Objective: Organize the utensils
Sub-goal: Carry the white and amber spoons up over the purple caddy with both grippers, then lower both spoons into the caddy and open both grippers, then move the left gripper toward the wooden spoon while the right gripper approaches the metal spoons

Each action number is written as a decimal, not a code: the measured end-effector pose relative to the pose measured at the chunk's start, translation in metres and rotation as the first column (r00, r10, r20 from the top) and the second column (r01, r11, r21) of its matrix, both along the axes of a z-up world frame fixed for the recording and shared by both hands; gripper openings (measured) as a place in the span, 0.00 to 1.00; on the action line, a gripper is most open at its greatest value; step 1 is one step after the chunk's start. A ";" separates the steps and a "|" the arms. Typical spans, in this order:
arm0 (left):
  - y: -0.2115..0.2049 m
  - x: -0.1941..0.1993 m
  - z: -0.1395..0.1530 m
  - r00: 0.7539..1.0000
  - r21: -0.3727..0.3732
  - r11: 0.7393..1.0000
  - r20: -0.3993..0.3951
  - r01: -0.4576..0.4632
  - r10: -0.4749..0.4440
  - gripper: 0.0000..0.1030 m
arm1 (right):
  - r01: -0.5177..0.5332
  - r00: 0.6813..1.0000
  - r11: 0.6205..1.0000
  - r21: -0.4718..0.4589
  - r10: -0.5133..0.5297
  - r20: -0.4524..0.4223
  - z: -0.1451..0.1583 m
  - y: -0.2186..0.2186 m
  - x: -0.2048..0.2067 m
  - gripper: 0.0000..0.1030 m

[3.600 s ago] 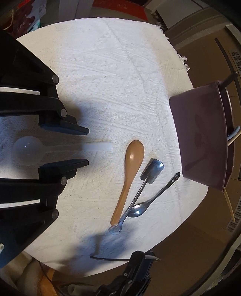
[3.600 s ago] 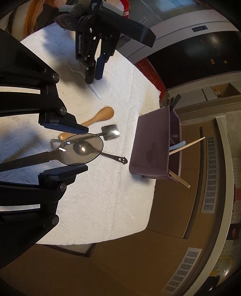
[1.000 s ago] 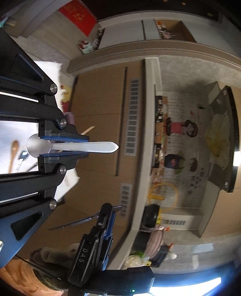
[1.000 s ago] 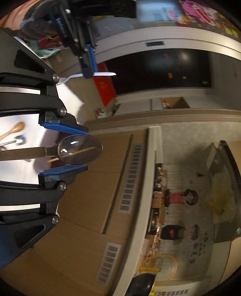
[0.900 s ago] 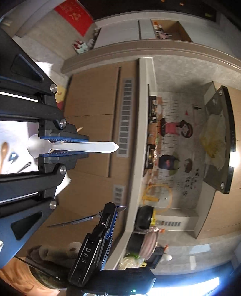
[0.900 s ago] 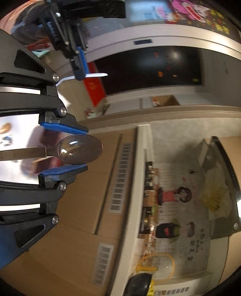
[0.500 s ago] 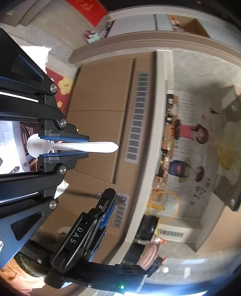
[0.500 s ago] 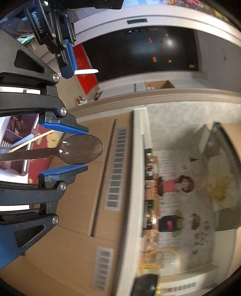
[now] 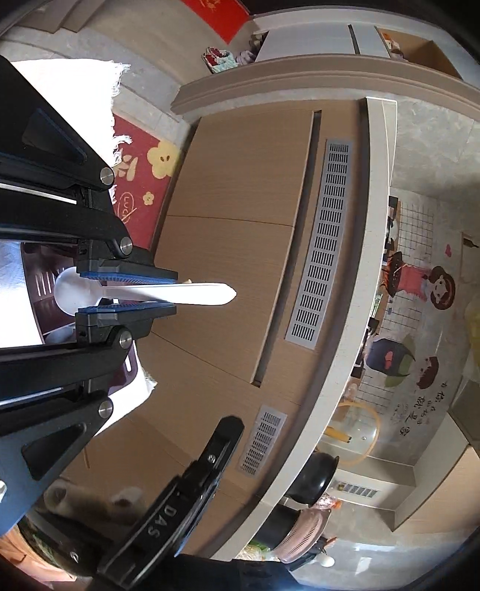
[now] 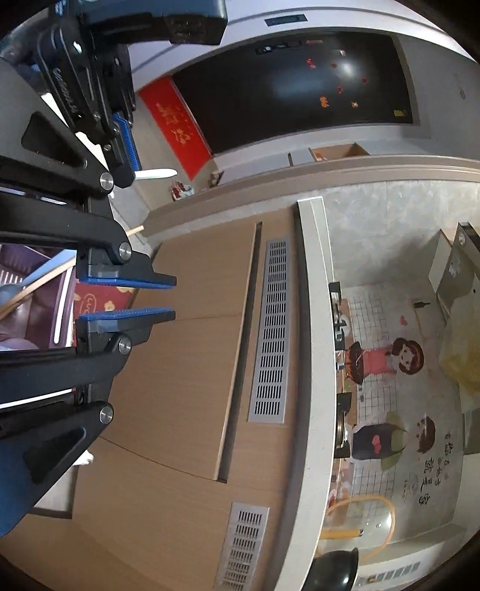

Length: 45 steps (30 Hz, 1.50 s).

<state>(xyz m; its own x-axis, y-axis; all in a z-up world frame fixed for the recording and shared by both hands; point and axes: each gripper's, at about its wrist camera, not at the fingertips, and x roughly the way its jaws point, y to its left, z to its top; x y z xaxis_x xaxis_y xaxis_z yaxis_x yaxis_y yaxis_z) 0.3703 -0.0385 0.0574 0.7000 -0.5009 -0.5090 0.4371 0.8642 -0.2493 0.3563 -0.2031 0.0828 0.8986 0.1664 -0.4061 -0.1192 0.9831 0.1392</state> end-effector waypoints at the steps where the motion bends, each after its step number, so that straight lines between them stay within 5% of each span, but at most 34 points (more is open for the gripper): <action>1: -0.002 0.000 -0.001 1.000 0.004 1.000 0.001 0.002 -0.002 0.08 | -0.007 1.000 1.000 -0.007 0.007 -0.008 0.002 -0.001 -0.002 0.10; 11: -0.018 0.009 -0.029 0.999 0.084 0.996 -0.034 -0.027 0.030 0.09 | -0.068 0.991 0.995 -0.066 0.059 -0.123 -0.021 -0.003 -0.037 0.10; 16: -0.013 0.012 -0.048 0.987 0.076 0.996 -0.145 -0.052 0.063 0.24 | -0.112 0.978 0.985 -0.131 0.086 -0.190 -0.048 0.000 -0.070 0.10; 20: -0.007 -0.010 -0.044 0.988 0.085 0.994 -0.133 -0.073 0.084 0.51 | -0.134 0.964 0.977 -0.169 0.088 -0.252 -0.075 -0.003 -0.094 0.11; 27: -0.004 -0.067 -0.056 0.979 0.174 0.983 -0.184 -0.055 0.088 0.62 | -0.143 0.902 0.985 -0.091 0.092 -0.421 -0.135 -0.016 -0.122 0.11; 33: 0.014 -0.115 -0.098 0.934 0.204 0.978 -0.342 -0.033 0.103 0.65 | -0.174 0.846 0.985 -0.007 0.146 -0.514 -0.173 -0.007 -0.139 0.14; 37: 0.027 -0.141 -0.122 0.902 0.212 0.977 -0.416 -0.027 0.115 0.65 | -0.204 0.822 0.979 0.013 0.179 -0.540 -0.187 0.006 -0.147 0.25; 45: 0.045 -0.166 -0.137 0.869 0.190 0.980 -0.472 -0.062 0.146 0.66 | -0.241 0.818 0.970 -0.007 0.199 -0.540 -0.193 0.026 -0.159 0.26</action>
<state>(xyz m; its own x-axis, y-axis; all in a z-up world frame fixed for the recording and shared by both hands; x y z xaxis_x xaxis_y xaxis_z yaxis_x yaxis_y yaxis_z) 0.2043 0.0066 -0.0795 0.3901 -0.3191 -0.8637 0.2044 0.9446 -0.2566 0.1977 -0.1768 -0.1104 0.4825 0.2852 -0.8282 -0.2617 0.9492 0.1744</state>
